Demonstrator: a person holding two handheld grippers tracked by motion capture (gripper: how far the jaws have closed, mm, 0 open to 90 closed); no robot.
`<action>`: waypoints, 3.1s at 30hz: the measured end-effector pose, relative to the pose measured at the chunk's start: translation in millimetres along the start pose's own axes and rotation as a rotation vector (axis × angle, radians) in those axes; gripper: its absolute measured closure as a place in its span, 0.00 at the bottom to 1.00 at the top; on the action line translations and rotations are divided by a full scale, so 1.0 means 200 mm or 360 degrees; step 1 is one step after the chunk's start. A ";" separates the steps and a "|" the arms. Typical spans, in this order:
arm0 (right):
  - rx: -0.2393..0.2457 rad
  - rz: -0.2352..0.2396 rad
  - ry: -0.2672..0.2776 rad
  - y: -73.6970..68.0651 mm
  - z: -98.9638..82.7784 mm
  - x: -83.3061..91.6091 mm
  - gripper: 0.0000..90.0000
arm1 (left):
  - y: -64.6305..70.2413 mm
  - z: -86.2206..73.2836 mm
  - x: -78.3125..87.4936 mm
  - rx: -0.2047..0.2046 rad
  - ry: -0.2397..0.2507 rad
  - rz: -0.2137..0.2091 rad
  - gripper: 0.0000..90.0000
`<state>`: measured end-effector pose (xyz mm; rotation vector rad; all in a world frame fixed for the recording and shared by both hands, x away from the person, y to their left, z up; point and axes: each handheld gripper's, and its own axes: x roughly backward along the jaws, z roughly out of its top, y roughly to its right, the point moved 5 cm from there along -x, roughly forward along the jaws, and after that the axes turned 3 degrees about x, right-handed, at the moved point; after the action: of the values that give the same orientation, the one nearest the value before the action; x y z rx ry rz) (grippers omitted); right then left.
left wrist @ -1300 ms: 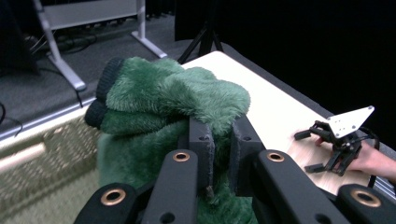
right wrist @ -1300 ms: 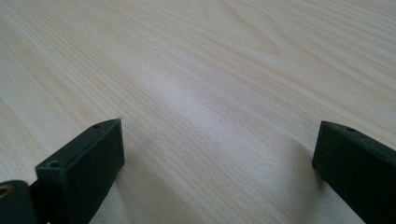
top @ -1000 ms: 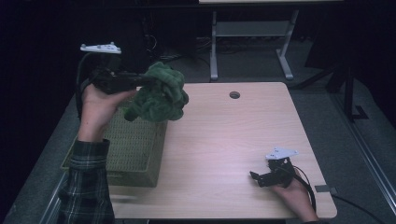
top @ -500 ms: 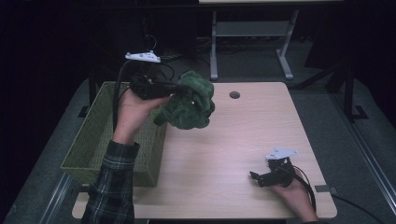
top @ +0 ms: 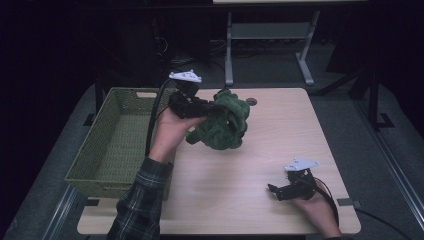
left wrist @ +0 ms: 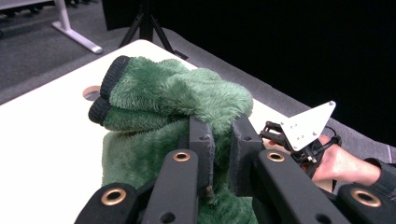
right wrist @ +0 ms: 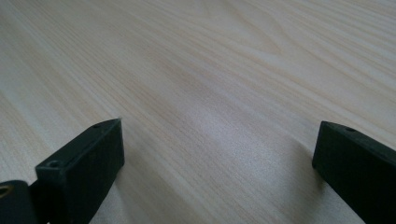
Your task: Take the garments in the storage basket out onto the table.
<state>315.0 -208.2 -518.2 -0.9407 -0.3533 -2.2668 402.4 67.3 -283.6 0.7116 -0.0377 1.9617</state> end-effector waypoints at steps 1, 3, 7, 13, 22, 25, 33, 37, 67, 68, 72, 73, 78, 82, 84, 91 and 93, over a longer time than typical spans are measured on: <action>0.0000 0.0000 0.0000 0.00 0.00 0.00 0.02 | 0.01 -0.01 -0.02 -0.0002 -0.0008 -0.0007 0.91; 0.0000 0.0000 0.0000 0.00 0.00 0.00 0.02 | 0.03 -0.03 -0.08 -0.0009 -0.0028 -0.0020 0.91; 0.0000 0.0001 0.0003 0.00 0.00 0.00 0.02 | 0.05 -0.07 -0.17 -0.0011 -0.0068 -0.0054 0.91; 0.0000 0.0001 0.0002 0.00 0.00 0.00 0.02 | 0.07 -0.15 -0.30 0.0022 -0.0108 -0.0122 0.91; -0.0014 0.0004 -0.0008 0.00 0.00 0.00 0.02 | 0.08 -0.31 -0.48 0.0096 -0.0204 -0.0213 0.91; -0.0012 0.0004 -0.0008 0.00 0.00 0.00 0.02 | 0.07 -0.35 -0.52 0.0111 -0.0232 -0.0230 0.91; -0.0013 0.0003 -0.0010 0.00 0.00 0.00 0.02 | 0.00 -0.48 -0.64 0.0157 -0.0333 -0.0236 0.90; -0.0015 0.0003 -0.0009 0.00 0.00 0.00 0.02 | -0.04 -0.53 -0.69 0.0148 -0.0365 -0.0222 0.90; -0.0011 0.0002 -0.0010 0.00 0.00 0.00 0.02 | 0.00 -0.57 -0.66 -0.0031 -0.0465 -0.0126 0.50; -0.0015 0.0005 -0.0009 -0.01 0.00 0.00 0.02 | 0.01 -0.57 -0.65 -0.0034 -0.0457 -0.0131 0.49; -0.0012 0.0002 -0.0010 0.00 0.00 0.00 0.02 | 0.04 -0.57 -0.58 -0.0055 -0.0423 -0.0147 0.48; -0.0012 0.0002 -0.0010 0.00 0.00 0.00 0.02 | 0.04 -0.57 -0.57 -0.0050 -0.0412 -0.0147 0.48; -0.0009 0.0002 -0.0009 0.00 0.00 0.00 0.02 | 0.07 -0.59 -0.53 -0.0066 -0.0398 -0.0151 0.51; -0.0010 0.0002 -0.0008 0.00 0.00 0.00 0.02 | 0.10 -0.60 -0.50 -0.0076 -0.0373 -0.0167 0.53; -0.0011 0.0002 -0.0009 0.00 0.00 0.00 0.02 | 0.13 -0.60 -0.50 -0.0087 -0.0366 -0.0173 0.54; -0.0011 0.0002 -0.0008 0.00 0.00 0.00 0.02 | 0.21 -0.62 -0.56 -0.0148 -0.0386 -0.0197 0.55; -0.0010 0.0003 -0.0008 0.00 0.00 0.00 0.02 | 0.23 -0.63 -0.59 -0.0173 -0.0393 -0.0204 0.55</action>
<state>313.9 -208.1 -518.3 -0.9494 -0.3476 -2.2658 344.0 -10.4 -432.6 0.8589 -0.2412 1.7280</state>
